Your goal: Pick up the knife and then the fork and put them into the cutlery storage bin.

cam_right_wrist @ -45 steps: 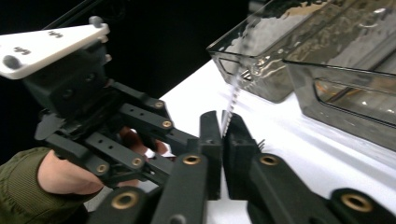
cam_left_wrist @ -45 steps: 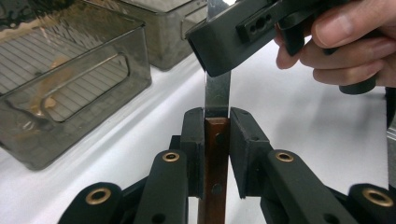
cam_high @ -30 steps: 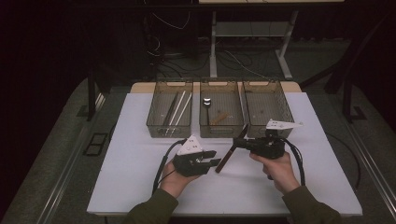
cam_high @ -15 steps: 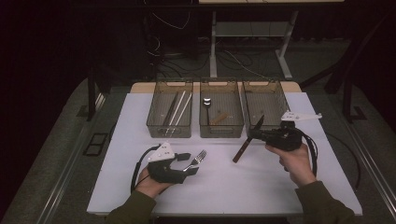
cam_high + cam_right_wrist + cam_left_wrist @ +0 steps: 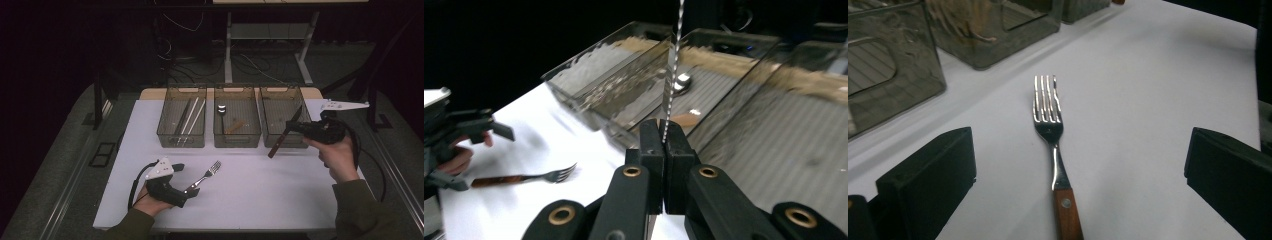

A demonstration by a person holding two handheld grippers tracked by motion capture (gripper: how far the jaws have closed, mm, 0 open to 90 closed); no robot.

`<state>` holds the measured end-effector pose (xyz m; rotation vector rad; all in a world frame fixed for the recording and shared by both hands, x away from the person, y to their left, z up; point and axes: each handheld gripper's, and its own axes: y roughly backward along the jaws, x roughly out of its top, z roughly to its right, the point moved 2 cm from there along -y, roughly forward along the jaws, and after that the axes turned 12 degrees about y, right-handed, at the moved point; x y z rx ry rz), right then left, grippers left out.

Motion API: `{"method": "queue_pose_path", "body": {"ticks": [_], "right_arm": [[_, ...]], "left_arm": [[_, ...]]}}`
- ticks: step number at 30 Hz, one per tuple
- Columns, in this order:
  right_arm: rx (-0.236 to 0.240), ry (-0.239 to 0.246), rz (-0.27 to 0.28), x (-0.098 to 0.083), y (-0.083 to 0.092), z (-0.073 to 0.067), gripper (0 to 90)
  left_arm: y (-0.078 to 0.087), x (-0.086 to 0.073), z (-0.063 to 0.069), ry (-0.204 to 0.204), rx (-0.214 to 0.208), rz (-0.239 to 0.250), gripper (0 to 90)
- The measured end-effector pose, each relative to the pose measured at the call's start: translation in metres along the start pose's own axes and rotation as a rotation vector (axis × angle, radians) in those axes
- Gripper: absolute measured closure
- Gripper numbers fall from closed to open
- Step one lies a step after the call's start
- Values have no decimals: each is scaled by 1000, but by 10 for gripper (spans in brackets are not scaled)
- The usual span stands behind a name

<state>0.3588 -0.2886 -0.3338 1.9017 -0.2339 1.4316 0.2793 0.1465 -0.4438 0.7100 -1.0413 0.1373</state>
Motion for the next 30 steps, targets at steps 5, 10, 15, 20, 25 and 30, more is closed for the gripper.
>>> {"method": "queue_pose_path", "body": {"ticks": [5,10,15,20,25,30], "right_arm": [[-62,17,-4,18,11,14,897],[-130,12,-14,29,17,33,897],[-202,2,-25,36,20,52,897],[-269,11,-86,35,13,70,897],[-314,9,-188,26,2,82,897],[-333,4,-268,16,-3,89,897]], "left_arm": [[-2,0,1,15,5,-7,0],[-2,1,3,8,1,-10,0],[-3,1,4,14,-6,-17,0],[-4,1,4,12,-6,-16,0],[-4,1,4,11,-9,-21,0],[-4,0,5,9,-13,-24,0]]}}
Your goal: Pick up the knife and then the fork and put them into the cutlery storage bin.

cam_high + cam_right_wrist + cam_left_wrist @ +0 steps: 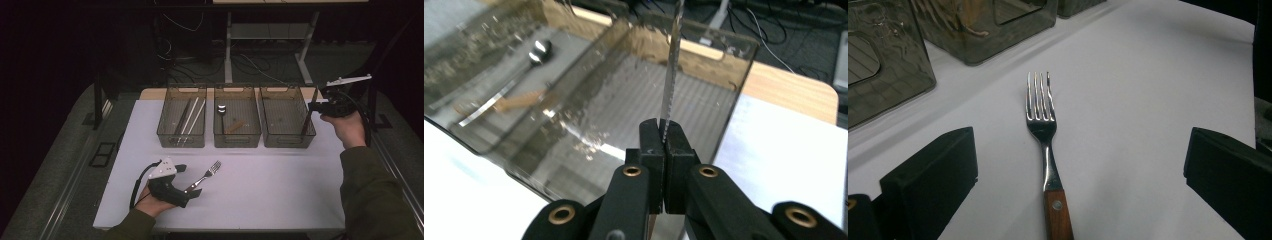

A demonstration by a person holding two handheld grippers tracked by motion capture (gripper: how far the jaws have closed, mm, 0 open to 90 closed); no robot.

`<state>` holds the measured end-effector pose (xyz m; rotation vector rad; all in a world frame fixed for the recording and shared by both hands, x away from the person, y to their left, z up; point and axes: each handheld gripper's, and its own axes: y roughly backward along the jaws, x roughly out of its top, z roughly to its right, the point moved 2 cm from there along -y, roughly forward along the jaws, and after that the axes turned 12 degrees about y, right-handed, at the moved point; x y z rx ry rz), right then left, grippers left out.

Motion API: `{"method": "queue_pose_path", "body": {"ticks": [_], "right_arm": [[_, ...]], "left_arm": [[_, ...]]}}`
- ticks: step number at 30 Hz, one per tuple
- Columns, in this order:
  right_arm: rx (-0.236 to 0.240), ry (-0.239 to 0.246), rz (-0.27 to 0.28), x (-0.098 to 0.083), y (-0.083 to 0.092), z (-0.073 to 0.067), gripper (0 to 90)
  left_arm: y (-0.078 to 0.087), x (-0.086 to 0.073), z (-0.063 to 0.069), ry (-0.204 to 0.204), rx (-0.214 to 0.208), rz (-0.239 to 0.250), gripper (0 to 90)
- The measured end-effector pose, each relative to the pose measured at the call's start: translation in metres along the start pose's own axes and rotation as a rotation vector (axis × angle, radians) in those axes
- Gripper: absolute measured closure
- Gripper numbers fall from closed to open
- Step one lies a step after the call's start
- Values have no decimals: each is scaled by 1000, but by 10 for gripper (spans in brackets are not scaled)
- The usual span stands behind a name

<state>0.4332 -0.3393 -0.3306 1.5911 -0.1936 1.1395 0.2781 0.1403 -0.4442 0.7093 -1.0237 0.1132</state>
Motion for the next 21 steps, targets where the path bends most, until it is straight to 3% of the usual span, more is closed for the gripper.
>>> {"method": "queue_pose_path", "body": {"ticks": [8,11,21], "right_arm": [[-2,39,-106,-10,-11,0,896],[0,17,-77,-12,-14,1,896],[-20,13,-17,-9,-40,-2,893]], "left_arm": [[-1,0,1,-2,-5,-12,0],[-1,-1,1,-2,-5,-13,0],[-1,0,2,-4,-5,-16,0]]}}
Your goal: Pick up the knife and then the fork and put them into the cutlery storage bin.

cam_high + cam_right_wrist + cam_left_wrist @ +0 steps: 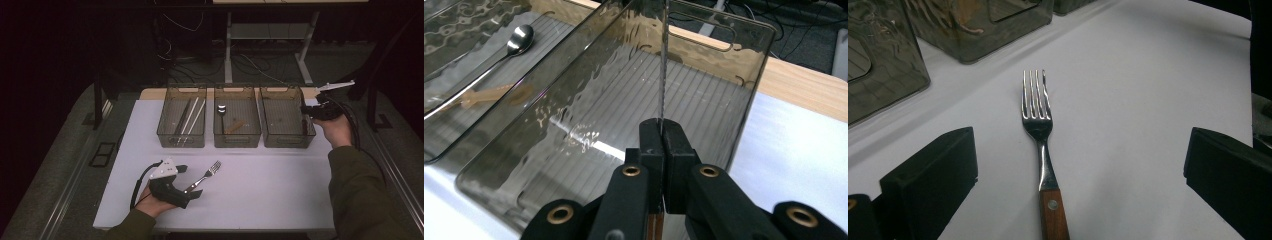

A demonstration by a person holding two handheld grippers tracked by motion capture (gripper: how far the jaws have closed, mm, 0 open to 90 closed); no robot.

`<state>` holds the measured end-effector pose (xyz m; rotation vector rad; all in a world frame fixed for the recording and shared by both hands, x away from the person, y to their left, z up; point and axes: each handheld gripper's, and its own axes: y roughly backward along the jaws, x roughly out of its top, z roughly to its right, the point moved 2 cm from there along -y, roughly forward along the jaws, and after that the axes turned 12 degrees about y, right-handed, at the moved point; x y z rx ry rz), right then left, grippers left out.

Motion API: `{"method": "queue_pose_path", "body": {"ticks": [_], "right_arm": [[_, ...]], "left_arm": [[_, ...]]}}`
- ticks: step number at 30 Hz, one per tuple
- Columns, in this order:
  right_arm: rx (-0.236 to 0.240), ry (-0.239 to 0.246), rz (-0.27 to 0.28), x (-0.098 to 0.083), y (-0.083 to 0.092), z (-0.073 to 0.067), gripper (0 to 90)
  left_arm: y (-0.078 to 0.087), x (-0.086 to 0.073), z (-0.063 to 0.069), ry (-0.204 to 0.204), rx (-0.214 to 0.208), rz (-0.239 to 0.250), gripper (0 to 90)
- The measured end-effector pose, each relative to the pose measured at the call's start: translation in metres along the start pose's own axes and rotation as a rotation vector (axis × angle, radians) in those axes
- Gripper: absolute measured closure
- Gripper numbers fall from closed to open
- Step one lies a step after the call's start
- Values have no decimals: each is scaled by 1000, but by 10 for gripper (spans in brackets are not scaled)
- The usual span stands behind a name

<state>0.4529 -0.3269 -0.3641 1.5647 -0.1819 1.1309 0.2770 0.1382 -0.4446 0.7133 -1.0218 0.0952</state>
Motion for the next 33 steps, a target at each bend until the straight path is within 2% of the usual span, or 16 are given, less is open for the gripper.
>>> {"method": "queue_pose_path", "body": {"ticks": [6,11,16,21,24,26,28,31,33], "right_arm": [[1,8,5,2,-21,-3,885],[20,21,-29,2,-40,-11,868],[18,27,-50,0,-50,-16,769],[42,18,-13,2,-43,-17,643],[59,-4,30,2,-34,-21,513],[71,1,53,1,-27,-23,453],[101,0,80,-2,-20,-27,403],[108,6,130,-9,-8,-34,324],[120,-5,143,-15,-2,-40,285]], "left_arm": [[-1,0,1,-8,1,-6,0],[-2,0,1,-6,2,-7,0],[-2,0,1,-8,1,-11,0],[-3,0,2,-7,5,-12,0],[-4,0,2,-8,3,-16,0],[-4,0,2,-14,7,-21,0],[-4,0,2,-13,8,-23,0],[-3,0,1,-14,15,-24,4],[-3,0,1,-19,19,-29,8]]}}
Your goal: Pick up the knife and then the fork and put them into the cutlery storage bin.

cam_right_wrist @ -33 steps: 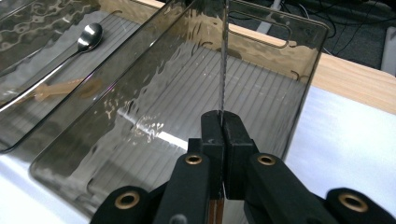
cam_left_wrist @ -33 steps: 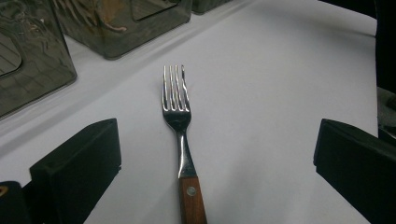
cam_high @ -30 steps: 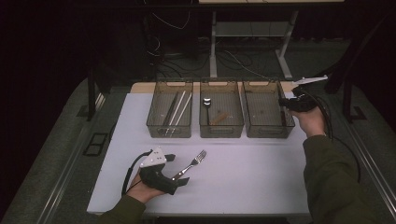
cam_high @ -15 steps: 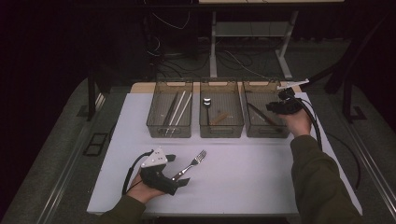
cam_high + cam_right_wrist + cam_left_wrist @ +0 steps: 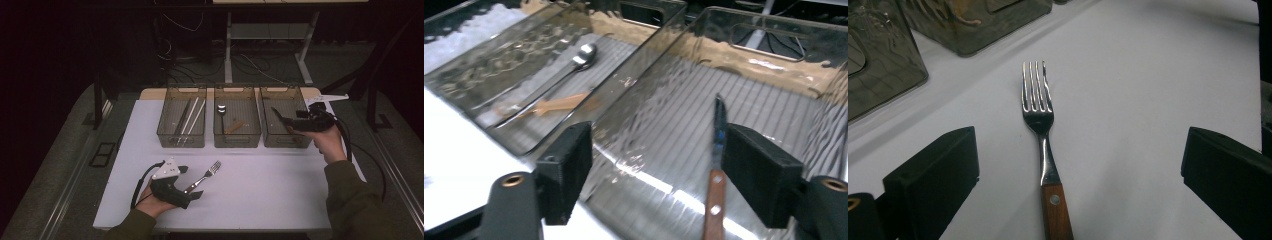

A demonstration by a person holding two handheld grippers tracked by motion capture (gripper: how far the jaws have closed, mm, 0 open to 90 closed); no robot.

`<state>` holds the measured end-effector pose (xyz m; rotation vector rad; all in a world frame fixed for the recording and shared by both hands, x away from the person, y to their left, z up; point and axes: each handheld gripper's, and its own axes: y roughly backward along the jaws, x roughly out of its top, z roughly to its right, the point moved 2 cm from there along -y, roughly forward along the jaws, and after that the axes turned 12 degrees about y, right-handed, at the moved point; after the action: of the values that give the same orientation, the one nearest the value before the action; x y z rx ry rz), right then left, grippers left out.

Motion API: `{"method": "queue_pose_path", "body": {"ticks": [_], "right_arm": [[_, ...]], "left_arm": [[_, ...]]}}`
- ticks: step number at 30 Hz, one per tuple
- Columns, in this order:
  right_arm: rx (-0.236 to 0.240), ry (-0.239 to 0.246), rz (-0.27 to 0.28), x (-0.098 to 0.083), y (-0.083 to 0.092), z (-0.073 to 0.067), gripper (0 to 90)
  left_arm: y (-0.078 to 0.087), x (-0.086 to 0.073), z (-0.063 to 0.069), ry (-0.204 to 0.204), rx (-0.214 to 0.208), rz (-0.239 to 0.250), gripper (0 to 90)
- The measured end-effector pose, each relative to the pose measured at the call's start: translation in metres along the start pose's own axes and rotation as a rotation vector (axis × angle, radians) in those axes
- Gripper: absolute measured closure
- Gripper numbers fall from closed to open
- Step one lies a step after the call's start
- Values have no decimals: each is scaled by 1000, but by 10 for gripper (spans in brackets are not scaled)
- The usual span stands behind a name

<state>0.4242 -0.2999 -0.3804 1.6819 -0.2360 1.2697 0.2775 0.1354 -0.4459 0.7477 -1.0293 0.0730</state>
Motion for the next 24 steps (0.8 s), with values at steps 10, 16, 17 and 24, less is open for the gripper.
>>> {"method": "queue_pose_path", "body": {"ticks": [10,16,17,24], "right_arm": [[6,37,35,-28,22,-40,179],[9,39,58,-49,31,-59,136],[16,37,63,-53,32,-63,133],[61,71,51,-82,38,-87,125]], "left_arm": [[0,-1,-1,-1,13,-11,44],[1,-1,-3,8,36,-17,78],[1,-1,-3,12,38,-15,85],[2,-1,-4,16,53,-20,142]]}}
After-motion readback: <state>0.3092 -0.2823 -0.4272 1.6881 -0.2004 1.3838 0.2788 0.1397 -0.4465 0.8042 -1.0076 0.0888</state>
